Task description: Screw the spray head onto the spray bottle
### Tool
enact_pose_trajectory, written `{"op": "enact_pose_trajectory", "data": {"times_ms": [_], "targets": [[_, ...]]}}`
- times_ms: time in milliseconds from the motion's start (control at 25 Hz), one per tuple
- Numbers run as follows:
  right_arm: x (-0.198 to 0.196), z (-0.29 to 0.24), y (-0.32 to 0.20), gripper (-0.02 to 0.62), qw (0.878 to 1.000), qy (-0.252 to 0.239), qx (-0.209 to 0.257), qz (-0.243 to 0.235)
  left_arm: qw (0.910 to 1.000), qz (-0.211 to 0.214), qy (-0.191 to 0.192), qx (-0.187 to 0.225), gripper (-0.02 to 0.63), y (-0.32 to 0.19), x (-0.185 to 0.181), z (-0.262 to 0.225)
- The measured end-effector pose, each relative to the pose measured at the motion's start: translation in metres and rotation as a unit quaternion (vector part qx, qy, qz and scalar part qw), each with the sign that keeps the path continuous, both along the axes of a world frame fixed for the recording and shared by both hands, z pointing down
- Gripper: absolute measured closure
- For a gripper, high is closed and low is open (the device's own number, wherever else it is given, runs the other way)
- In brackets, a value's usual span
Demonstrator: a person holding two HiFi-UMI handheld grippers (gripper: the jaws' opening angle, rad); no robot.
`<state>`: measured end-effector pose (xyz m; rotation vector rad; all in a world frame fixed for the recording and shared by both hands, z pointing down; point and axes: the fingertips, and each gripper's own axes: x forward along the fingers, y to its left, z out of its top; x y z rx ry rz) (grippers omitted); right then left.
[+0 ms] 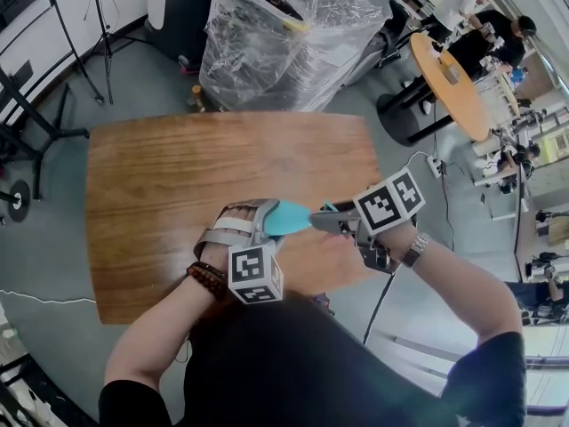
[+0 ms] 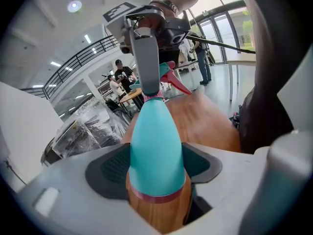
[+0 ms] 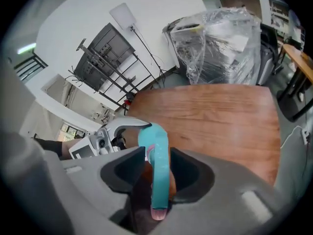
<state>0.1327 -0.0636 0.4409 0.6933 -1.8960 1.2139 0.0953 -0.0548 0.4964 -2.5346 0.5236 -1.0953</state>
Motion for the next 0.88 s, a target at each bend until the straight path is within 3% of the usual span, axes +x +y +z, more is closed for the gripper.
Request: {"op": "enact_pose_trajectory", "data": {"times_ms": [160,320,400,480,520,560,680,760,880], "targets": [[0.005,-0.018,-0.008,0.396,0.998,-0.007,0.05,-0.026,0.9992,0.0,0.023,-0.034,0.25,0.003,-0.001,0.002],[0.003,-0.056,-0.018,0.394,0.988,-0.039,0.131,-0.074,0.9938,0.013,0.06,-0.093,0.25,0.008,-0.005,0.006],[0.003,-0.077,-0.017,0.394,0.975,-0.046,0.179,-0.12,0.9872,0.036,0.08,-0.133,0.249,0.014,-0.008,0.007],[0.008,-0.091,-0.013,0.396,0.948,-0.003,0.245,-0.206,0.9794,0.062,0.091,-0.17,0.249,0.021,-0.013,0.006],[0.012,-0.092,-0.009,0.396,0.922,0.041,0.278,-0.267,0.9758,0.073,0.093,-0.184,0.249,0.025,-0.016,0.005],[0.016,-0.089,-0.003,0.396,0.886,0.092,0.307,-0.335,0.9723,0.083,0.096,-0.197,0.249,0.028,-0.018,0.004],[0.021,-0.068,0.016,0.396,0.753,0.197,0.38,-0.5,0.9608,0.114,0.103,-0.231,0.247,0.038,-0.021,-0.003],[0.014,-0.058,0.031,0.396,0.678,0.212,0.415,-0.569,0.9519,0.14,0.103,-0.252,0.247,0.048,-0.02,-0.008],[-0.003,-0.049,0.058,0.396,0.579,0.206,0.449,-0.649,0.9408,0.179,0.094,-0.272,0.247,0.063,-0.022,-0.015]]}}
